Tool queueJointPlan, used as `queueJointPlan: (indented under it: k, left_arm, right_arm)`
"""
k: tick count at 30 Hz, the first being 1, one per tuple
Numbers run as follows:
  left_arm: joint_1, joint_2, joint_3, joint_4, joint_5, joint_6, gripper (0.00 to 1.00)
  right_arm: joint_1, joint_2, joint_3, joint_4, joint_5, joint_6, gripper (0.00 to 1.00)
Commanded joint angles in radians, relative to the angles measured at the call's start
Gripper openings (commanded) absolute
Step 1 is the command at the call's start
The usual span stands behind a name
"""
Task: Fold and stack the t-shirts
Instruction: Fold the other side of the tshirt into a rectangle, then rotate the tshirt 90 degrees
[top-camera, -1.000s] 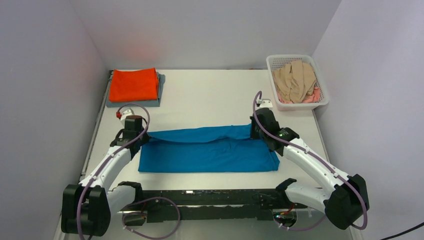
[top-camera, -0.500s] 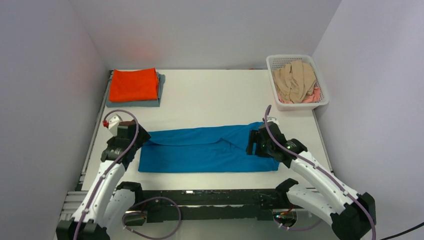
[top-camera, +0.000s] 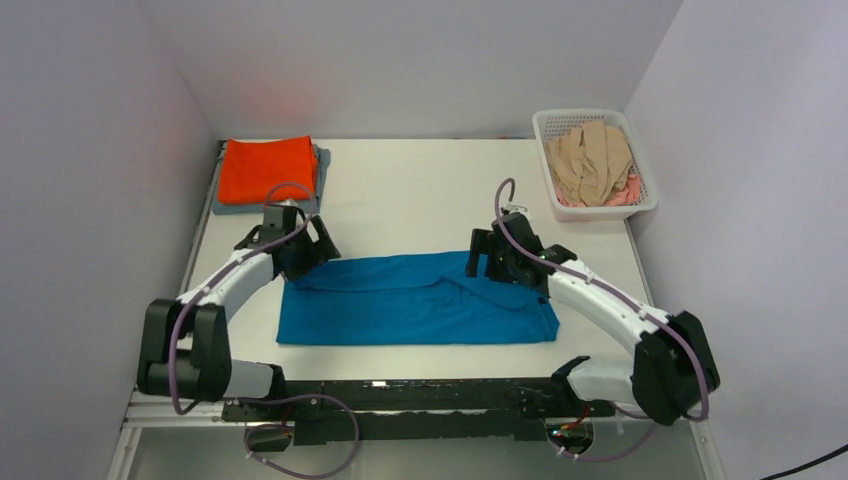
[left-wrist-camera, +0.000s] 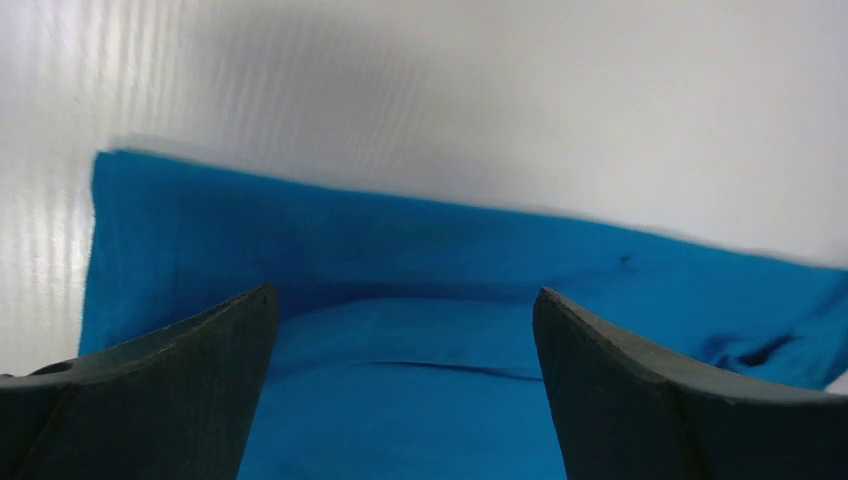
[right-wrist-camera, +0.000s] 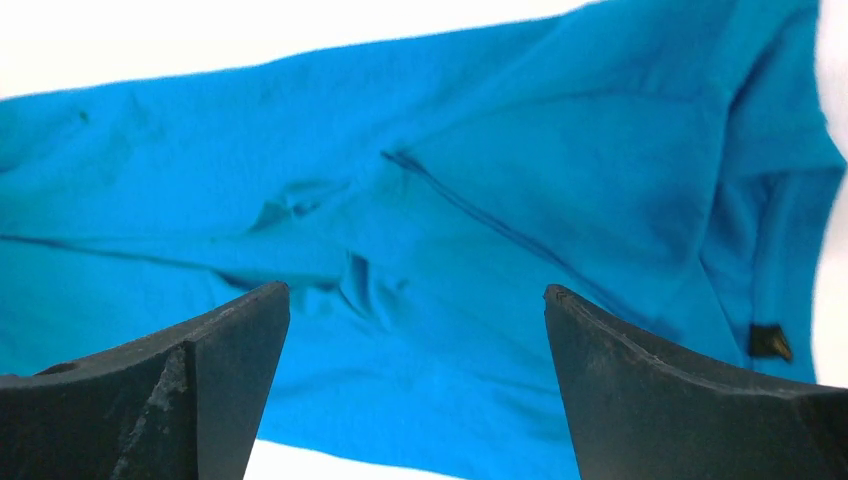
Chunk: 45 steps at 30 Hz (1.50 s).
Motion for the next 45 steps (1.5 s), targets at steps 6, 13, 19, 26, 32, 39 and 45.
queueJointPlan:
  k: [6, 13, 19, 26, 32, 39, 45]
  left_arm:
    - [0.028, 0.065, -0.1, -0.086, -0.16, 0.031, 0.99]
    - [0.1, 0.011, -0.147, -0.111, -0.193, 0.004, 0.99]
    - [0.086, -0.068, -0.102, -0.082, -0.084, 0.004, 0.99]
    - [-0.154, -0.173, 0.155, -0.227, -0.391, 0.007, 0.99]
    - [-0.179, -0.094, 0.11, -0.071, -0.035, 0.101, 0.99]
    - [-0.19, 0.032, -0.037, -0.045, 0.088, 0.097, 1.0]
    - [-0.197, 0.058, -0.15, 0.035, 0.143, 0.064, 0.99]
  right_arm:
    - [-0.039, 0.151, 0.025, 0.134, -0.045, 0.051, 1.0]
    - [-0.057, 0.115, -0.071, 0.101, -0.071, 0.077, 1.0]
    - [-0.054, 0.024, -0.144, 0.103, -0.17, 0.097, 1.0]
    - [-0.055, -0.126, -0.108, -0.069, -0.071, 0.087, 1.0]
    - [-0.055, -0.151, -0.165, -0.037, -0.184, 0.129, 1.0]
    - [-0.066, 0.013, -0.174, 0.084, -0.183, 0.157, 1.0]
    - [-0.199, 0.24, -0.054, 0.143, -0.223, 0.15, 1.0]
